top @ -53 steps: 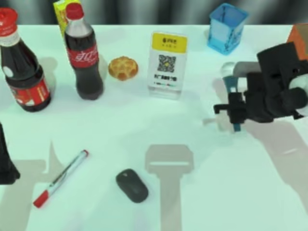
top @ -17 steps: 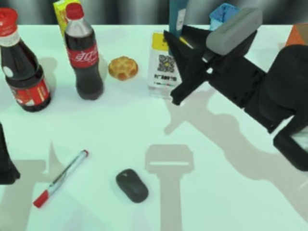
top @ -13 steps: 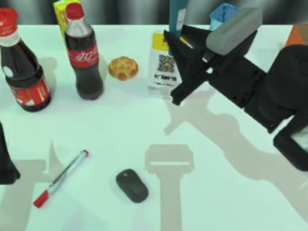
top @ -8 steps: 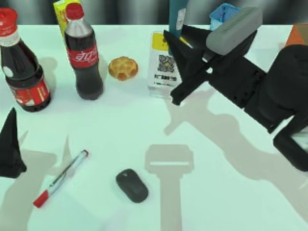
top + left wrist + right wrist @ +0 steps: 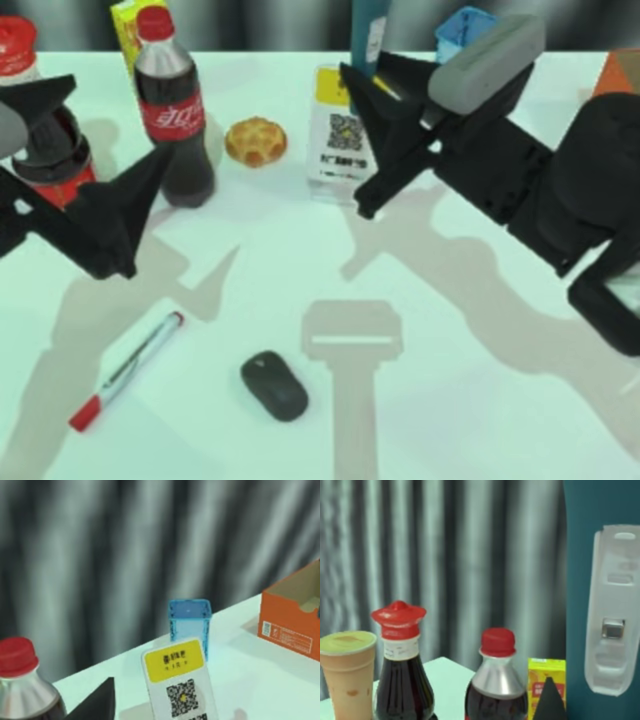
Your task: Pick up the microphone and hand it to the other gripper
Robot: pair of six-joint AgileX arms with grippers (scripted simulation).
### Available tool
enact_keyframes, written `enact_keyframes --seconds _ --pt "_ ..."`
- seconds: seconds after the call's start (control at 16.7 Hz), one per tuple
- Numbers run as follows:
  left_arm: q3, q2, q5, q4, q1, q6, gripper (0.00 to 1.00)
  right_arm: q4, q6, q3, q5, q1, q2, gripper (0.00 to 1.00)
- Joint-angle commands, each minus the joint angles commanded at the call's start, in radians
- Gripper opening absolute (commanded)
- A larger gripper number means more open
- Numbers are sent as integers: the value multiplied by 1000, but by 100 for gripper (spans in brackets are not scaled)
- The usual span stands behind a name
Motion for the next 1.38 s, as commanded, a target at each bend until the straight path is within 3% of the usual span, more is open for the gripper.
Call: enact_keyframes --seconds 0.3,0.54,0.96,1.38 --pt "192 313 200 114 -76 27 100 0 0 0 0 0 0 0" --pt "278 440 283 167 -108 42 100 0 0 0 0 0 0 0" --pt "294 460 278 173 -117 42 100 0 0 0 0 0 0 0" --pt "485 701 126 231 -277 35 100 0 0 0 0 0 0 0"
